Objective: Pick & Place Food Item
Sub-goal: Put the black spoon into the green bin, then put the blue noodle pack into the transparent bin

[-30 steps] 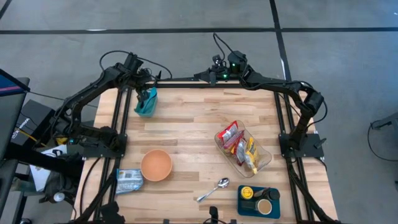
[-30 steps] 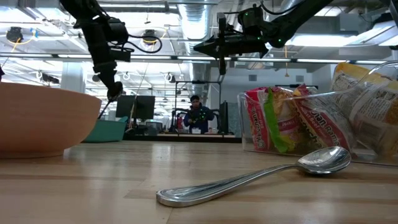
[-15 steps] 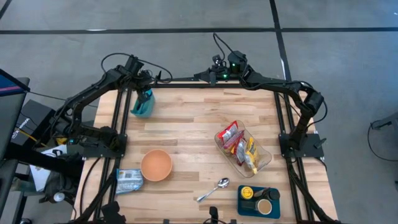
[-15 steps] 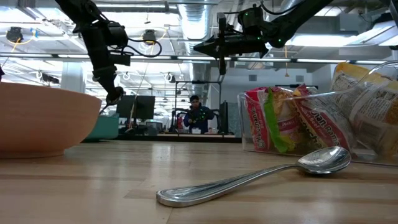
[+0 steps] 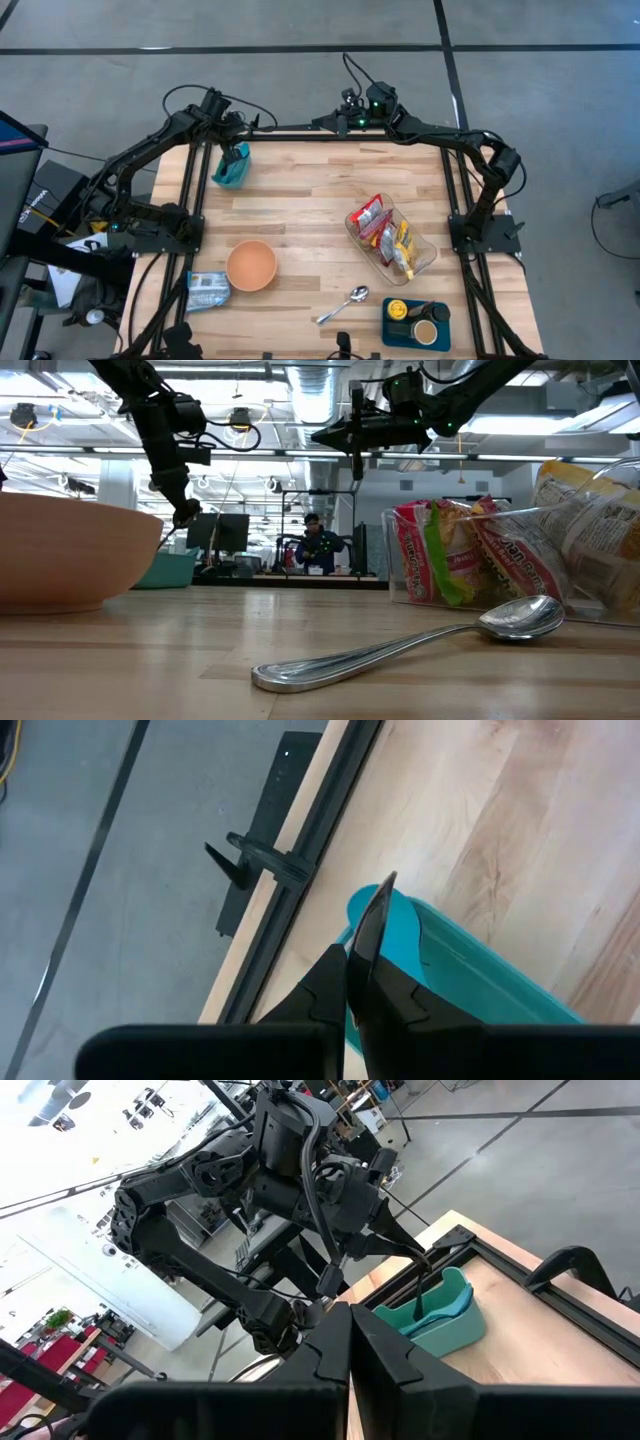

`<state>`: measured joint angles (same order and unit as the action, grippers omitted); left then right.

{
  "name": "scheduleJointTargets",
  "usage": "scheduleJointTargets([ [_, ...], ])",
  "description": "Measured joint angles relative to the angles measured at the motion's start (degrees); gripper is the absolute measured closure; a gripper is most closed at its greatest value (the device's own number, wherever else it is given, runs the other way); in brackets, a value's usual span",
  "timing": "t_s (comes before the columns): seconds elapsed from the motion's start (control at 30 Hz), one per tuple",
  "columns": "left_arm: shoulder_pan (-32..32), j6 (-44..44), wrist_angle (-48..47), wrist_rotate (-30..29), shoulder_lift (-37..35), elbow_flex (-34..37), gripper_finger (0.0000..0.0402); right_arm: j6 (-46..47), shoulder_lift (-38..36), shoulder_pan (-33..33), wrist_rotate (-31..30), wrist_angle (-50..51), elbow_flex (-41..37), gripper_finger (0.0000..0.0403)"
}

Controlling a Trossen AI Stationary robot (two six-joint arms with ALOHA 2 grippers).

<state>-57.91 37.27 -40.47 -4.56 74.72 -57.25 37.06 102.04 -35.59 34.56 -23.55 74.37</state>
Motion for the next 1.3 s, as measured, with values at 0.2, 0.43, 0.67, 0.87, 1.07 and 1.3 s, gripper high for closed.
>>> scheduleJointTargets([
  [0.2, 0.0, 0.0, -0.5, 0.0, 0.0, 0.0, 0.0395, 0.0, 0.0, 0.0, 0.1, 0.0, 0.0, 0.0403],
  [0.43, 0.0, -0.2, -0.7, -0.1, 0.0, 0.0, 0.0367, 0.0, 0.0, 0.0, 0.1, 0.0, 0.0, 0.0403],
  [0.67, 0.0, -0.2, -0.5, -0.1, 0.0, 0.0, 0.0351, 0.0, 0.0, 0.0, 0.1, 0.0, 0.0, 0.0403],
  [0.87, 0.0, -0.2, -0.4, -0.1, 0.0, 0.0, 0.0355, 0.0, 0.0, 0.0, 0.1, 0.0, 0.0, 0.0403],
  [1.07, 0.0, -5.9, 2.2, 2.4, 0.0, 0.0, 0.0369, 0.0, 0.0, 0.0, 0.1, 0.0, 0.0, 0.0403],
  [1.3, 0.2, -20.2, 10.3, 22.3, -0.3, 0.0, 0.0390, 0.0, 0.0, 0.0, 0.1, 0.0, 0.0, 0.0403],
])
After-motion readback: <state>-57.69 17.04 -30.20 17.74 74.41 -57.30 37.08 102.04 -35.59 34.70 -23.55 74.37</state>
